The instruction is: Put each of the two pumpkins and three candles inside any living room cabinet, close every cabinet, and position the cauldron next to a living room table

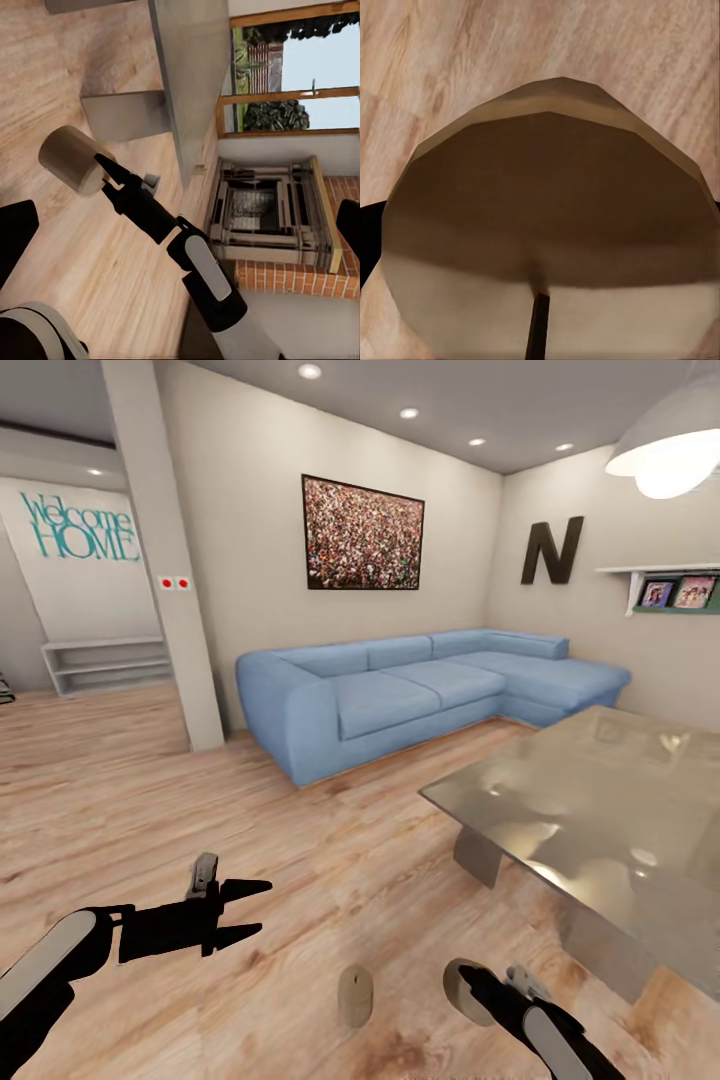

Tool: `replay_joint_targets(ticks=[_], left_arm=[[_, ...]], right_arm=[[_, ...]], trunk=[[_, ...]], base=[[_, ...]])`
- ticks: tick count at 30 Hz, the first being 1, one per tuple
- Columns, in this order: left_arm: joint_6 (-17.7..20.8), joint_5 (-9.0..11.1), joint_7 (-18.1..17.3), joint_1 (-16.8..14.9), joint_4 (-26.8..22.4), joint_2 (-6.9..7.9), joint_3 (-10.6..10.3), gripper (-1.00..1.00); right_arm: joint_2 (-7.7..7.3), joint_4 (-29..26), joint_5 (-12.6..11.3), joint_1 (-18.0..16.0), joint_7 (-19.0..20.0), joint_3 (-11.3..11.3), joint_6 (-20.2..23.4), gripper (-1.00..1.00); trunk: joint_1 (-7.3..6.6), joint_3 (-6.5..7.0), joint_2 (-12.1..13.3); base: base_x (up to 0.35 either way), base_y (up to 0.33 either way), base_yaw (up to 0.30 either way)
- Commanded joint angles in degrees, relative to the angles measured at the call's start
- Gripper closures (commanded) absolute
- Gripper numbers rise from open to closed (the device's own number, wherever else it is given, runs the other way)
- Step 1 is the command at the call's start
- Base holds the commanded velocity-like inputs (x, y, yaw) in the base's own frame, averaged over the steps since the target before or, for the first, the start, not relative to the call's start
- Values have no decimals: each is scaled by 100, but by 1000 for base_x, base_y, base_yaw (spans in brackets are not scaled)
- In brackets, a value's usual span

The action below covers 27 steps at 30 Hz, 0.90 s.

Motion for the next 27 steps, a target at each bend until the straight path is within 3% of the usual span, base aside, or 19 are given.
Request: replay_joint_targets(ticks=[1,12,18,20,23,27], left_arm=[[4,60,46,-2,-3,4,-4,-100],[5,60,46,-2,31,4,-4,-100],[4,60,49,-2,33,4,-4,-100],[4,56,54,-2,33,4,-4,-100],[-1,23,87,-2,33,-6,-9,-100],[-14,-370,116,-2,33,-41,15,-100]], right_arm=[[-7,-13,-55,-4,-57,30,5,100],[-7,-13,-55,-4,-57,30,8,100],[-7,-13,-62,-4,-32,16,14,100],[-7,-13,-58,-4,55,-137,29,100],[-14,-11,-56,-4,355,-540,93,100],[-184,56,-55,-4,1107,-692,504,100]], trunk=[[-1,-6,-3],[-1,-6,-3],[-1,-6,-3],[-1,-6,-3],[-1,-6,-3],[-1,-6,-3]], base=[[0,267,-290],[29,271,-290],[30,68,-290],[4,9,-290],[1,3,-290],[0,0,-290]])
